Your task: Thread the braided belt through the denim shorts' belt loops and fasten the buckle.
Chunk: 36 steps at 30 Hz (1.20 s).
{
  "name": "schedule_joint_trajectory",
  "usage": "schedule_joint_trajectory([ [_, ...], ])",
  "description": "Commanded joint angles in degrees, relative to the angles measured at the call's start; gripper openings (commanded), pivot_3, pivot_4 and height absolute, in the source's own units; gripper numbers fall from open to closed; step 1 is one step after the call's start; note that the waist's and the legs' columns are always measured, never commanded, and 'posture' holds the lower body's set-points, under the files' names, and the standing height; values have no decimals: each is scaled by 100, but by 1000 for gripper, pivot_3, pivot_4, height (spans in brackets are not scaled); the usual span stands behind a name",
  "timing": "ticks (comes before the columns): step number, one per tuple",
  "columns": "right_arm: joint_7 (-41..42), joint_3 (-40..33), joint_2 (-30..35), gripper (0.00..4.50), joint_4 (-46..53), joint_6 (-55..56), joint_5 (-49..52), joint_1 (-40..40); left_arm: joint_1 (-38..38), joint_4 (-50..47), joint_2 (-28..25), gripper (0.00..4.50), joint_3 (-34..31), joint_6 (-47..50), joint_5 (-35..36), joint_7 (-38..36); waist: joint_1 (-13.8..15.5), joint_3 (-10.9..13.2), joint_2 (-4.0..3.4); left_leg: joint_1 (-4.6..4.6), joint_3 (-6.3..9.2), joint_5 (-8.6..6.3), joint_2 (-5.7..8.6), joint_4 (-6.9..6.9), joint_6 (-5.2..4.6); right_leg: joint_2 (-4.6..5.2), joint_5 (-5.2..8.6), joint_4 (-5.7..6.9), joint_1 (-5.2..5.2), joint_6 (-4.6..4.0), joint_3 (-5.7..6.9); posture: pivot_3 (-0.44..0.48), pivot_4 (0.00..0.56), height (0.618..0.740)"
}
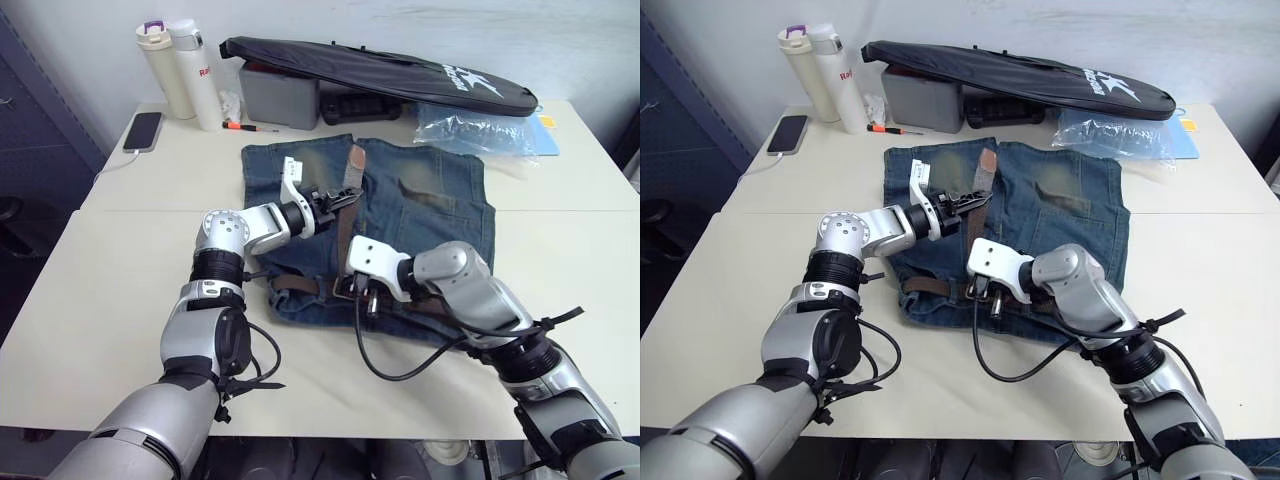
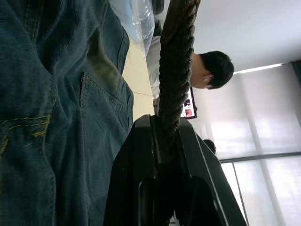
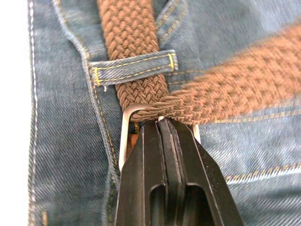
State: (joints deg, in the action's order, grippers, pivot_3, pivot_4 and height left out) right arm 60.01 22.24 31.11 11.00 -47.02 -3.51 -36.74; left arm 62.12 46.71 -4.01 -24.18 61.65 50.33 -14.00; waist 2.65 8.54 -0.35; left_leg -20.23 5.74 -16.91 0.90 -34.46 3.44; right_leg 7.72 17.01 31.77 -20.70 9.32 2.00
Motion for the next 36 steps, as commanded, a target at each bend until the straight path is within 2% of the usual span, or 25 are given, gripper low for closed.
schedule_joint_trajectory([
  [1, 6, -386, 178, 31, 298, -571, 365, -31, -7, -334, 151, 0, -21, 106, 10, 28, 2, 22, 9, 0, 0, 3, -1, 5, -1, -2, 0, 2, -3, 0, 1, 0, 150, 740],
  [10, -95, -1183, 614, 31, 1009, -1620, 1255, -213, -95, -548, 229, 0, 201, 192, -214, -91, -73, 54, 4, 0, -9, 7, -6, 35, 2, -4, 0, 8, -14, -1, 0, 0, 150, 740],
  [14, -88, -1641, 1266, 31, 1334, -1852, 1522, -3, -213, -978, 59, 0, 729, 277, -541, -378, -79, 62, 0, -7, -19, 8, -6, 37, 3, -3, 0, 8, -22, -1, 1, 0, 150, 740],
  [19, -136, -1994, 1613, 31, 1622, -1919, 1757, 259, -359, -1813, -246, 0, 1602, 311, -890, -927, -110, 65, 5, -6, -23, 8, -7, 34, 3, -3, -1, 7, -22, -2, 0, 0, 150, 740],
  [23, -308, -2181, 1758, 31, 1784, -1888, 1922, 405, -524, -2650, -666, 0, 2450, 93, -1220, -1724, -123, 71, -2, -5, -30, 16, -12, 32, 11, -6, -3, 6, -31, -7, -4, 0, 150, 740],
  [27, -658, -2284, 1869, 31, 1758, -1171, 1714, 462, -713, -3531, -1418, 0, 3606, -692, -1974, -2633, -129, 76, -11, -4, -40, 23, -18, 35, 18, -11, -9, 6, -39, -18, -8, 0, 150, 740],
  [32, -877, -2242, 2053, 31, 1453, -176, 1490, 366, -816, -3799, -2095, 0, 4473, -2019, -3164, -3090, -123, 80, -11, -8, -44, 33, -18, 35, 12, -11, -16, 4, -46, -31, -10, 0, 150, 740],
  [36, -700, -2082, 2173, 31, 1280, 454, 1468, 262, -875, -3827, -2396, 0, 4855, -3140, -3966, -3324, -118, 82, -8, -11, -47, 36, -18, 38, 5, -12, -20, 1, -49, -35, -15, 0, 150, 740],
])
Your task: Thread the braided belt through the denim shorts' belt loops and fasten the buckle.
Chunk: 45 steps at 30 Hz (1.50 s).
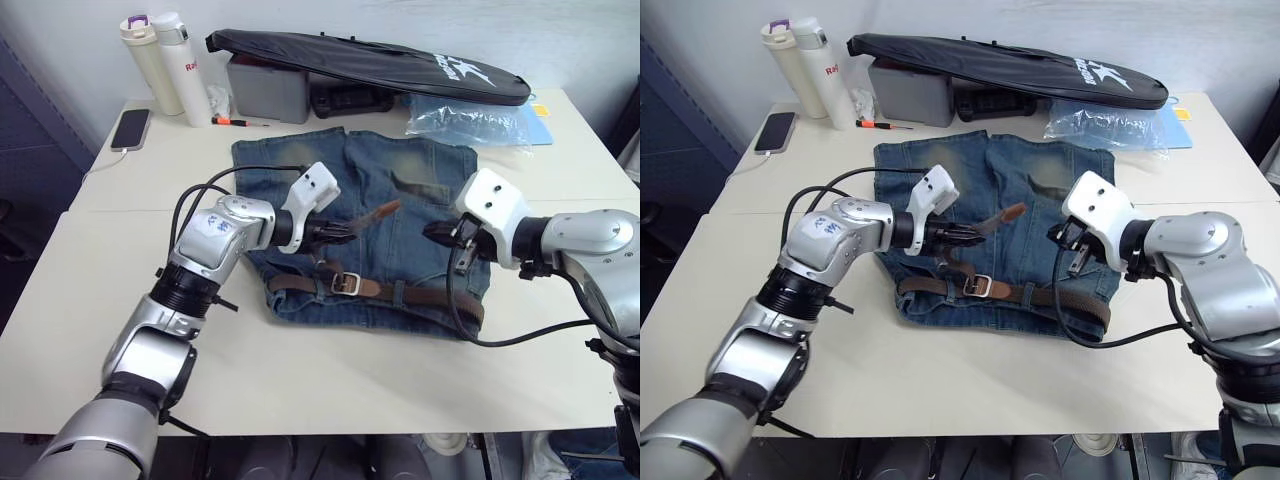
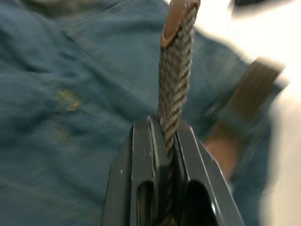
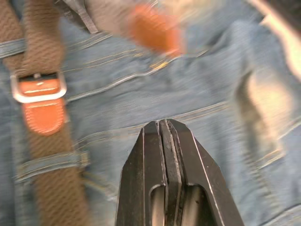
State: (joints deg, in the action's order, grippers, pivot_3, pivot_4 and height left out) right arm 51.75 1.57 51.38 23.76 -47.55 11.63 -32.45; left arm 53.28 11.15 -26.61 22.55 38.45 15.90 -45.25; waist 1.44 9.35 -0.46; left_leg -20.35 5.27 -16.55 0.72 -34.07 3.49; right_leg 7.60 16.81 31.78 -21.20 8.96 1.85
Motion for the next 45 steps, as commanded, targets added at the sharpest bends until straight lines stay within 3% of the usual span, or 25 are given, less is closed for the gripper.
schedule_joint_trajectory([
  [1, 166, 16, 143, 322, -20, 649, -42, -192, -11, -288, -175, 0, 243, -1121, -693, -253, 5, 3, 3, -2, 1, 1, 0, 2, -1, 0, 0, 0, -3, 0, 0, 0, 150, 740],
  [3, 254, 65, 134, 975, -29, 746, 19, -225, -43, -291, -200, 0, 306, -1519, -949, -325, 8, 2, 3, -5, 0, 1, 0, 4, -2, 0, 0, 0, -5, 0, -1, 0, 150, 740],
  [8, 354, 268, 202, 3366, 87, 849, -56, -243, -107, -225, -188, 0, 301, -2089, -1455, -364, 4, 2, 2, -6, 0, 2, 0, 3, -5, 0, -1, 11, -4, 1, 0, 0, 150, 740],
  [15, 451, 565, 334, 3366, 845, 499, 104, 496, -111, 93, -422, 0, 213, -3020, -2040, -519, 8, 2, 3, -4, 2, 4, -2, -5, -9, -4, -1, 13, -5, 0, 0, 0, 150, 740],
  [26, -659, 1880, -196, 3366, 869, 1522, -1551, 1027, 158, 1061, -524, 0, 375, -4856, -2742, -1083, -5, 1, 5, -4, -2, 14, -4, -13, -16, -6, -10, 29, -11, -12, -4, 0, 150, 740],
  [37, -835, 2016, -473, 3366, 615, 1901, -2145, 1217, 509, 1787, -521, 0, 340, -5786, -3335, -917, -4, 2, 7, -4, 0, 18, -2, -13, -23, -6, -12, 67, -13, -10, -7, 0, 150, 740],
  [45, -715, 1882, -728, 3366, 611, 1856, -2104, 1234, 467, 1675, -437, 0, 267, -5791, -3316, -952, -15, 1, 6, -1, 0, 22, -3, -19, -24, -8, -12, 83, -13, -10, -12, 0, 150, 740],
])
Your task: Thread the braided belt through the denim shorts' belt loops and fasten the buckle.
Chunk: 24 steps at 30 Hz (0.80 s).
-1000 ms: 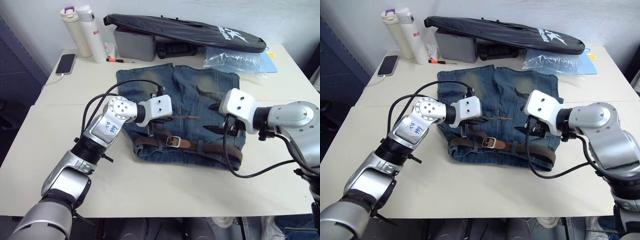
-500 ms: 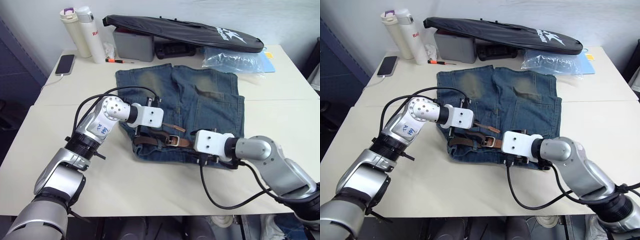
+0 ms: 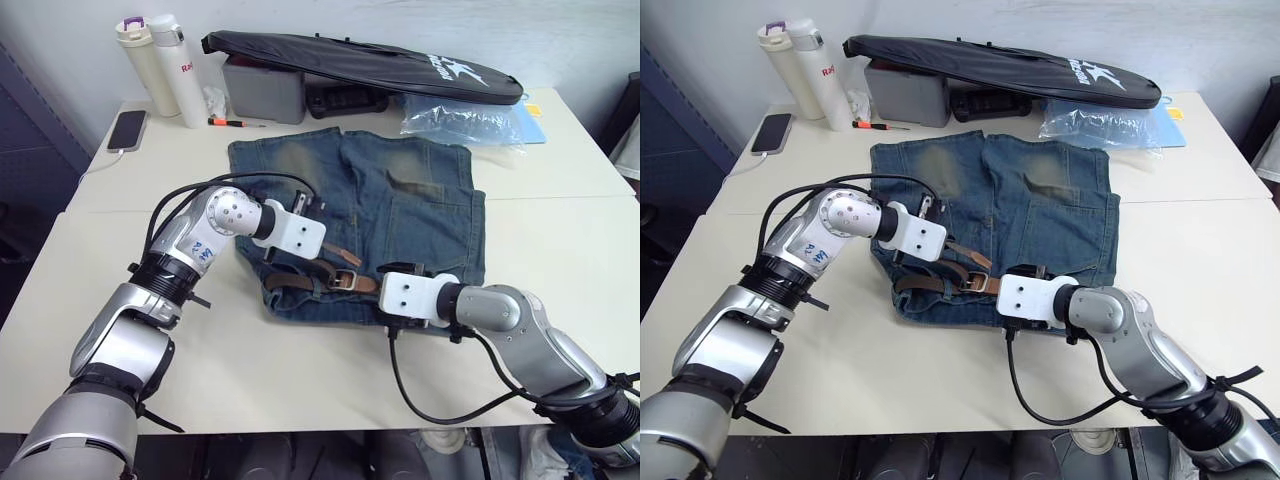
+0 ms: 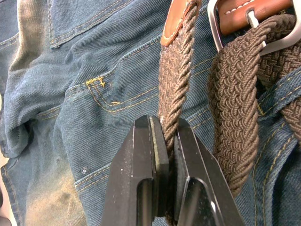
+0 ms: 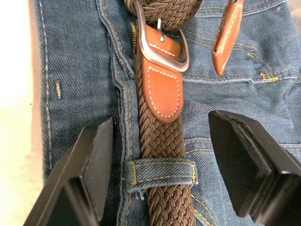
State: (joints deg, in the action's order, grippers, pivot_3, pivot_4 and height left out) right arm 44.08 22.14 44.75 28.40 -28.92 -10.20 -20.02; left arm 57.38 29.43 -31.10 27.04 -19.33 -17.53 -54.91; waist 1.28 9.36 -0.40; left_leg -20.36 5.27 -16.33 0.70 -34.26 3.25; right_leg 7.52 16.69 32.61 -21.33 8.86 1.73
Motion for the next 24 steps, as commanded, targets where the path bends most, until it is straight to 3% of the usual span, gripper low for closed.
schedule_joint_trajectory([
  [1, 87, -192, -58, 3366, 156, 25, 74, -7, 53, -168, 15, 0, -189, 0, 32, 9, 2, 0, 0, 0, 0, 0, 0, -2, 0, 0, 0, 1, 0, 0, 0, 0, 150, 740],
  [10, 229, -330, -100, 3366, 140, -20, 201, 138, -74, -417, 14, 0, -255, 152, 93, -114, -47, 0, -1, -2, 9, 3, 7, -8, -5, 2, 0, 13, 5, 0, -3, 0, 150, 740],
  [14, 300, -450, -127, 3366, 139, -93, 309, 197, -155, -542, 4, 0, -302, 226, 108, -174, -277, 6, -1, -16, 294, 100, 185, 51, -149, 185, 44, -5, 158, 69, 292, 0, 150, 740],
  [18, 520, -679, -87, 3366, 283, -434, 671, 262, -250, -679, -18, 0, -342, 297, 115, -233, -163, 10, 2, -21, 325, 125, 196, 33, -52, 206, 47, 15, 162, 67, 316, 0, 150, 740],
  [24, 754, -730, 218, 3366, 588, -351, 770, 480, -301, -759, -46, 0, -365, 308, 120, -295, -105, 11, 3, -19, 294, 120, 195, 29, -43, 205, 42, 6, 155, 60, 286, 0, 150, 740],
])
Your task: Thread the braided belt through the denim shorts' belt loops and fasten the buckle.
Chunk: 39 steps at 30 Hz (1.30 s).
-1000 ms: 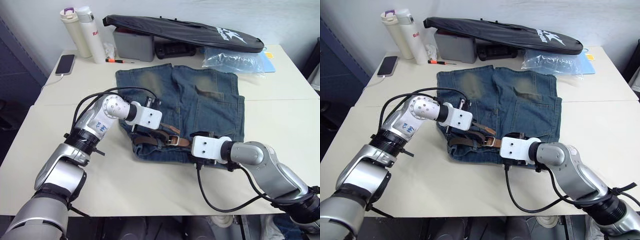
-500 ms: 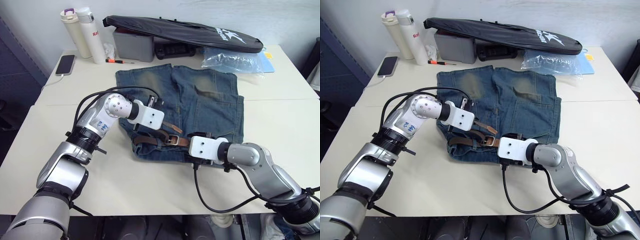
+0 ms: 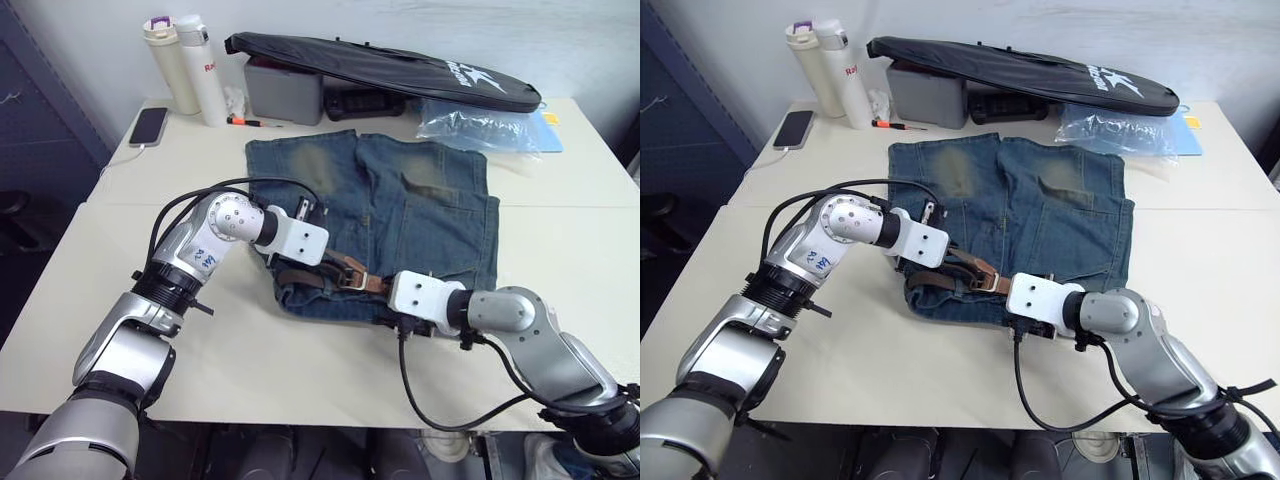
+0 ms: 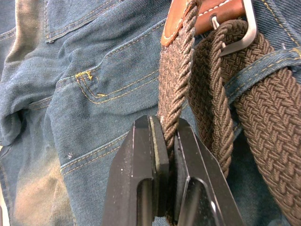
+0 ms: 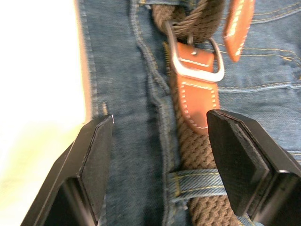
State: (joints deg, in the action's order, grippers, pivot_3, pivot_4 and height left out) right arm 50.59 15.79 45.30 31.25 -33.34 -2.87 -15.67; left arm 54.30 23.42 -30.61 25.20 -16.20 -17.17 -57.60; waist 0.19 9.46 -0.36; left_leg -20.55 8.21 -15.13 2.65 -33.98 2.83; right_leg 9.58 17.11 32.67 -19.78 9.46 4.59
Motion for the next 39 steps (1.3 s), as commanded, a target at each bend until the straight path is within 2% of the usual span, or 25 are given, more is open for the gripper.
schedule_joint_trajectory([
  [1, 111, -57, 220, 3366, 305, 163, -30, 67, 6, -160, -98, 0, -180, -11, 80, -33, 10, 0, 0, 1, -4, -1, 0, 0, 0, 0, 0, -1, -1, 0, -3, 0, 150, 740],
  [6, -275, 288, 192, 3366, -156, 682, -691, 38, 41, -132, -84, 0, -162, -70, 44, -39, -1, 1, 2, 2, -23, -3, 0, 1, -1, 0, -1, 3, -10, 2, -20, 0, 150, 740],
  [13, -546, 386, -40, 3366, -349, 853, -1046, 0, 46, -128, -140, 0, -146, -116, 3, -62, -13, 1, 3, 5, -31, -3, -2, 0, -1, -1, -1, 12, -15, 2, -30, 0, 150, 740],
  [18, -608, 148, -286, 3366, -355, 726, -942, -224, 57, -83, -141, 0, -131, -153, -23, -52, -14, 1, 3, 9, -37, -3, -2, -1, -1, -1, -1, 19, -17, 1, -38, 0, 150, 740],
  [26, -342, -19, -269, 3366, -210, 458, -736, -415, 67, -12, -112, 0, -140, -165, -32, -31, -6, 0, 2, 7, -45, -3, -2, -1, -1, -1, -1, 22, -24, 1, -46, 0, 150, 740],
  [34, -591, 164, -312, 3366, -596, 699, -1169, -541, 116, 34, -81, 0, -152, -152, -26, -19, -9, 0, 3, 6, -78, -3, -2, -1, -1, -1, -2, 35, -44, 3, -77, 0, 150, 740],
  [39, -895, -1, -509, 3366, -666, 985, -1205, -596, 126, 86, -89, 0, -161, -170, -27, -12, -21, 0, 3, 6, -96, -3, -4, 2, -2, -2, -3, 45, -61, 4, -96, 0, 150, 740],
])
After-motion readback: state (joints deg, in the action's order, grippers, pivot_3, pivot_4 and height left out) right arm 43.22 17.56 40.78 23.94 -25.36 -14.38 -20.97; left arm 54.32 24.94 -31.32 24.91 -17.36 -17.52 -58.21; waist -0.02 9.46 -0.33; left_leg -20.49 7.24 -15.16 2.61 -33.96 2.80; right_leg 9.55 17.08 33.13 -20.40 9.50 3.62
